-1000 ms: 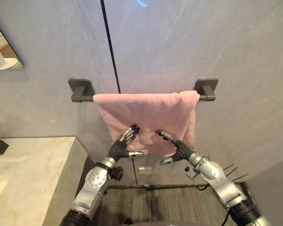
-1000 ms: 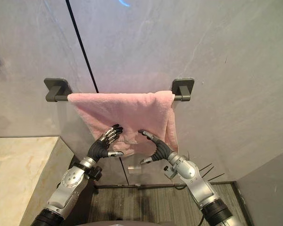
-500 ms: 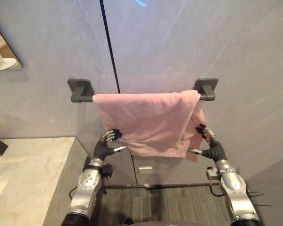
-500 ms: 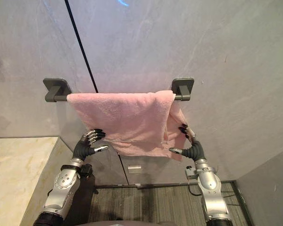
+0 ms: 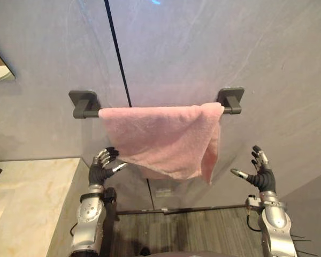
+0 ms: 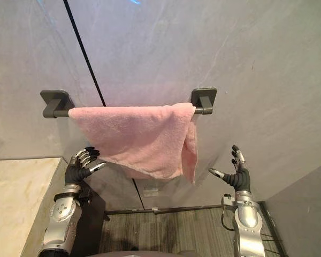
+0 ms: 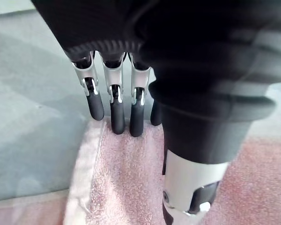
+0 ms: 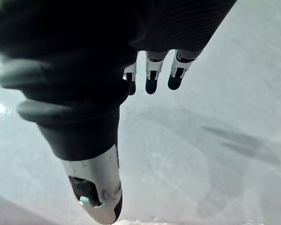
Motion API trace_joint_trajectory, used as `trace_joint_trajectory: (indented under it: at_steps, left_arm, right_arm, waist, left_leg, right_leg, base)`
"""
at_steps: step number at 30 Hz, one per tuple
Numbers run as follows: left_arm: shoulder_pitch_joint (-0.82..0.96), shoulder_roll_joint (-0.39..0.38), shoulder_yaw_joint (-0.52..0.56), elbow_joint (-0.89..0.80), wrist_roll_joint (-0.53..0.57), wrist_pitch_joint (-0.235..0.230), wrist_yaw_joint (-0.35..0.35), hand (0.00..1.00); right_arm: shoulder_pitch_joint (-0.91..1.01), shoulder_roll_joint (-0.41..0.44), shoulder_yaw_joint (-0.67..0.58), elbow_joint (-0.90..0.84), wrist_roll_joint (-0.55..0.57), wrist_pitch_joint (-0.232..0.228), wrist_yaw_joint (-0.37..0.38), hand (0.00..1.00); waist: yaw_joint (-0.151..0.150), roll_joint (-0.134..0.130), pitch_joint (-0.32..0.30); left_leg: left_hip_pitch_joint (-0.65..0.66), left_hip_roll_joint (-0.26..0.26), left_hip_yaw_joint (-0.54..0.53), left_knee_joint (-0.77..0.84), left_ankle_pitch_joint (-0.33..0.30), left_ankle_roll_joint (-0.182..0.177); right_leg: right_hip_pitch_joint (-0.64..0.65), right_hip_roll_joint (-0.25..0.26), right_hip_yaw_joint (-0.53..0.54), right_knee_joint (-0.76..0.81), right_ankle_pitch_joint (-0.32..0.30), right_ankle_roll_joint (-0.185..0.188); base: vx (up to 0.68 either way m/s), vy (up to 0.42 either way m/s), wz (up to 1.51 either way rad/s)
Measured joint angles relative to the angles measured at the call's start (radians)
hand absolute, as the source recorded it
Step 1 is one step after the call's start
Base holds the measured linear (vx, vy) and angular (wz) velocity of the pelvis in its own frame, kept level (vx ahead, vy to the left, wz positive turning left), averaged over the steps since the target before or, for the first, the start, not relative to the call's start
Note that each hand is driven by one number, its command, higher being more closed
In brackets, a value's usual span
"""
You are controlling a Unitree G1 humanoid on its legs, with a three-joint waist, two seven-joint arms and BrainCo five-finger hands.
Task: Organize washtable
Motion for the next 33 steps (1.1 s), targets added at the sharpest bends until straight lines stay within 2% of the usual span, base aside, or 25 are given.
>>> trace_joint_trajectory:
  at_steps: [6, 10, 14, 15, 20, 25, 28, 33]
  left_arm:
    - [0.106, -0.031, 0.040, -0.030, 0.000, -0.002, -0.005, 0.00]
    - [0.174, -0.073, 0.061, -0.031, -0.002, -0.003, -0.022, 0.00]
    - [0.231, -0.101, 0.061, -0.020, -0.002, -0.004, -0.022, 0.00]
    - [0.234, -0.103, 0.061, 0.010, 0.000, -0.005, -0.023, 0.00]
    - [0.214, -0.097, 0.053, 0.231, 0.063, 0.002, -0.022, 0.00]
    - [0.204, -0.077, 0.026, 0.442, 0.155, 0.004, -0.024, 0.00]
    - [0.196, -0.063, 0.025, 0.533, 0.195, 0.005, -0.021, 0.00]
    - [0.196, -0.048, 0.018, 0.594, 0.225, 0.005, -0.017, 0.00]
  right_arm:
    - [0.070, 0.023, -0.070, -0.006, -0.062, 0.000, -0.020, 0.00]
    - [0.113, 0.026, -0.069, 0.003, -0.111, 0.000, -0.033, 0.00]
    - [0.139, 0.045, -0.059, 0.101, -0.129, 0.002, -0.050, 0.00]
    - [0.149, 0.048, -0.044, 0.143, -0.130, 0.002, -0.054, 0.00]
    - [0.138, 0.048, 0.054, 0.352, -0.132, 0.003, -0.057, 0.00]
    - [0.106, 0.045, 0.069, 0.527, -0.173, 0.009, -0.057, 0.00]
    - [0.102, 0.034, 0.069, 0.603, -0.194, 0.021, -0.056, 0.00]
    - [0.097, 0.006, 0.081, 0.660, -0.206, 0.023, -0.056, 0.00]
  waist:
    - [0.001, 0.000, 0.000]
    - [0.003, 0.000, 0.000]
    - [0.014, 0.001, 0.000]
    - [0.023, 0.001, -0.001]
    - [0.034, -0.001, -0.005]
    - [0.035, 0.000, -0.006]
    - [0.037, 0.000, -0.006]
    - [0.038, 0.001, 0.000]
  left_leg:
    - [-0.007, -0.001, -0.013, -0.004, -0.003, -0.005]
    - [-0.013, 0.001, -0.020, -0.004, -0.005, -0.004]
    - [-0.013, 0.002, -0.022, -0.004, -0.006, -0.003]
    - [-0.011, 0.002, -0.019, -0.004, -0.004, 0.000]
    - [-0.006, 0.001, -0.016, -0.004, -0.005, 0.000]
    - [-0.003, 0.002, -0.010, -0.004, -0.005, -0.001]
    - [0.006, 0.003, 0.000, -0.004, -0.007, -0.003]
    - [0.011, 0.003, 0.018, -0.004, -0.011, -0.007]
  right_leg:
    - [0.000, -0.002, -0.016, 0.000, -0.004, 0.001]
    - [-0.002, -0.004, -0.024, 0.002, -0.009, 0.002]
    - [-0.002, -0.007, -0.031, 0.011, -0.015, 0.003]
    - [-0.003, -0.014, -0.036, 0.019, -0.021, 0.005]
    - [0.000, -0.018, -0.052, 0.036, -0.034, 0.002]
    - [0.001, -0.018, -0.047, 0.038, -0.034, 0.002]
    - [0.002, -0.016, -0.031, 0.042, -0.034, 0.002]
    - [-0.006, -0.015, -0.017, 0.045, -0.034, 0.002]
  base:
    - [0.00, -0.001, 0.05]
    - [0.00, -0.013, 0.07]
    - [0.01, -0.007, 0.03]
    - [0.01, 0.001, 0.06]
    - [0.00, -0.004, 0.06]
    - [-0.01, -0.002, -0.02]
    - [-0.03, -0.001, -0.10]
    - [-0.04, 0.002, -0.12]
